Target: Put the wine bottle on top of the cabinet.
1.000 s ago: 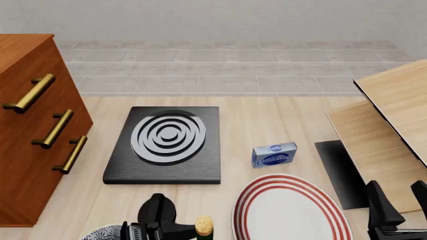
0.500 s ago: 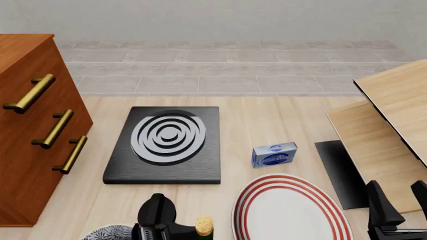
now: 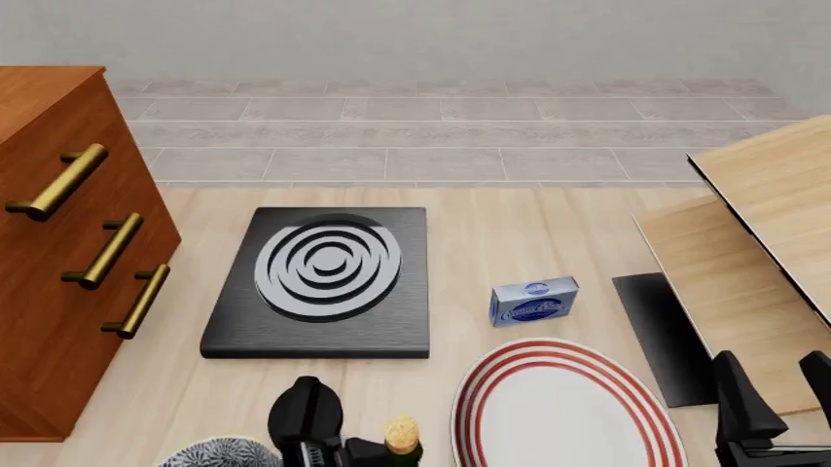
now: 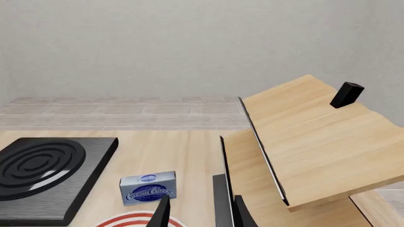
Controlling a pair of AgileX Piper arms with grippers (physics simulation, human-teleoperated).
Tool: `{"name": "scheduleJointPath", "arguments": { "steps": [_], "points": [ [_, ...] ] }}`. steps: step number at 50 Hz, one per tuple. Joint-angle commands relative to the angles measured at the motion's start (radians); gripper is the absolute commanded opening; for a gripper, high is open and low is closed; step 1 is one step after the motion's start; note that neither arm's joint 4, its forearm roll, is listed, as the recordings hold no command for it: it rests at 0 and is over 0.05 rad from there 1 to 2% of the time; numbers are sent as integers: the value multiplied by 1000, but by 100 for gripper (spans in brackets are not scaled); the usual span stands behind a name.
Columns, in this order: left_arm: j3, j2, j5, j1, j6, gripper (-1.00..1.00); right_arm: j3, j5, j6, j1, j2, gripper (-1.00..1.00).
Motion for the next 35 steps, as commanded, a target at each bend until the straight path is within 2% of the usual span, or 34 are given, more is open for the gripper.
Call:
{"name": "scheduleJointPath", "arguments": {
  "steps": [1, 15, 35],
  "points": [
    [-17, 72, -32, -6, -5, -100, 0, 2, 2, 1, -4, 100],
    [-10, 44, -17, -4, -9, -100, 0, 2, 2, 1, -4, 100],
    [2, -260, 201, 28, 13, -100, 0, 2, 2, 1, -4, 100]
  ]
}}
